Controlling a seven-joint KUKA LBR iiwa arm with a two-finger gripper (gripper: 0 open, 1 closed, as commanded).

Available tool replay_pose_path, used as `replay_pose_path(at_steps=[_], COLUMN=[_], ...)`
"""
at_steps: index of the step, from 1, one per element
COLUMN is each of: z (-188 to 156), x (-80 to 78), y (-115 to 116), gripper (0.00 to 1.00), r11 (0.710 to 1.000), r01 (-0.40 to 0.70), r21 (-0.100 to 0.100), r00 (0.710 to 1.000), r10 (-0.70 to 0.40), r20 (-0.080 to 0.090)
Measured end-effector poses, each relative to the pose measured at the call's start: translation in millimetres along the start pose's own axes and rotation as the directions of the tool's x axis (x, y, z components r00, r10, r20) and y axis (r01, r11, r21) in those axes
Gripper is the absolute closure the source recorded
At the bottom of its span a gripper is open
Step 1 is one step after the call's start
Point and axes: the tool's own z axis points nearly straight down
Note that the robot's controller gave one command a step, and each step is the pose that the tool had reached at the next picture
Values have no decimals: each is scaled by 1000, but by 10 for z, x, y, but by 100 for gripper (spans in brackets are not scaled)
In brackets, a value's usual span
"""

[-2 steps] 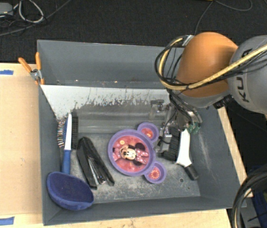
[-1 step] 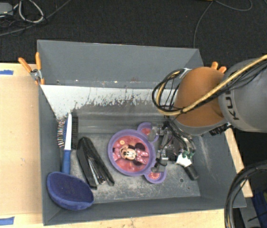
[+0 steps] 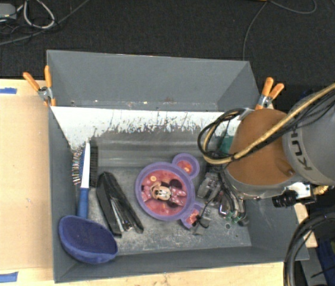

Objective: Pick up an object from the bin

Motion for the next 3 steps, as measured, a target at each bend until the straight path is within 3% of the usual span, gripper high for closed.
replay_pose_path(at_steps=[1,2,3], z=[222,614,763], x=[102,137,121], y=[2,-57,-52], gripper=[0,0,100], r11=[956,998,976], r01=[295,-70,218], r21=[1,3,1], r00=[955,998,976], r10=[-295,70,-218], r20=[-11,-7,-12])
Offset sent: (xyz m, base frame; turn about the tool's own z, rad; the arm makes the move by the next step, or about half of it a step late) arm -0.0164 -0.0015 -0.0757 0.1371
